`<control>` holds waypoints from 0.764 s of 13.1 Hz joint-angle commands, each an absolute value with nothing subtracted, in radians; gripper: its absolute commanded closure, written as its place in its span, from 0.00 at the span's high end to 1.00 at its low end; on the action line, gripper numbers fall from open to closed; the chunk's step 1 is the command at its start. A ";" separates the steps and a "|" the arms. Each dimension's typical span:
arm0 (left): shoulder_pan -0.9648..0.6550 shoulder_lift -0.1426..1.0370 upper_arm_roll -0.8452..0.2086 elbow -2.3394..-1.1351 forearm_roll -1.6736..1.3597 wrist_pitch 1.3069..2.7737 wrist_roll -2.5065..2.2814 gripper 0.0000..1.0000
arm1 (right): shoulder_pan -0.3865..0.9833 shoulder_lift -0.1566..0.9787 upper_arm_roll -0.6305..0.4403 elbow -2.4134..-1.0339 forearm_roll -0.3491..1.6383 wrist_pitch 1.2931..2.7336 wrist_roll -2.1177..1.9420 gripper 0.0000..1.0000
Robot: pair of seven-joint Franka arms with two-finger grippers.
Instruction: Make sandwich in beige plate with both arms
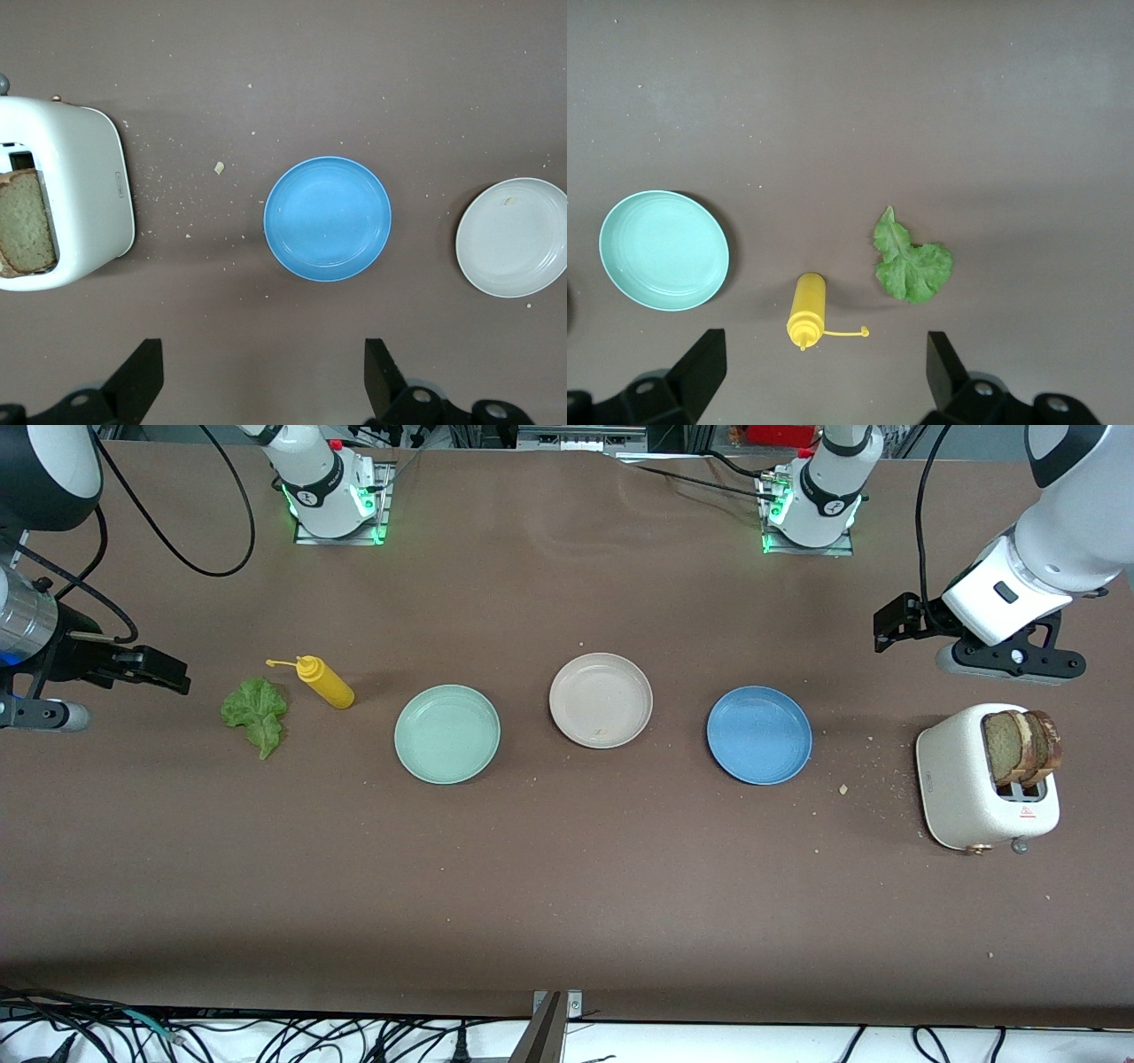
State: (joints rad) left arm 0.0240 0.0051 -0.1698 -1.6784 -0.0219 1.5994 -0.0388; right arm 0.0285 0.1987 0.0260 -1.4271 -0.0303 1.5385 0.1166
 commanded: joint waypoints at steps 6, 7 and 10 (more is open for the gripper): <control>0.029 0.003 -0.169 -1.667 -0.041 1.582 -0.044 1.00 | 0.025 0.190 0.028 -1.434 -0.040 1.537 0.115 1.00; 0.029 0.005 -0.169 -1.667 -0.041 1.582 -0.044 1.00 | 0.025 0.190 0.028 -1.434 -0.040 1.539 0.112 1.00; 0.031 0.005 -0.169 -1.667 -0.041 1.582 -0.044 1.00 | 0.026 0.190 0.028 -1.434 -0.038 1.534 0.121 1.00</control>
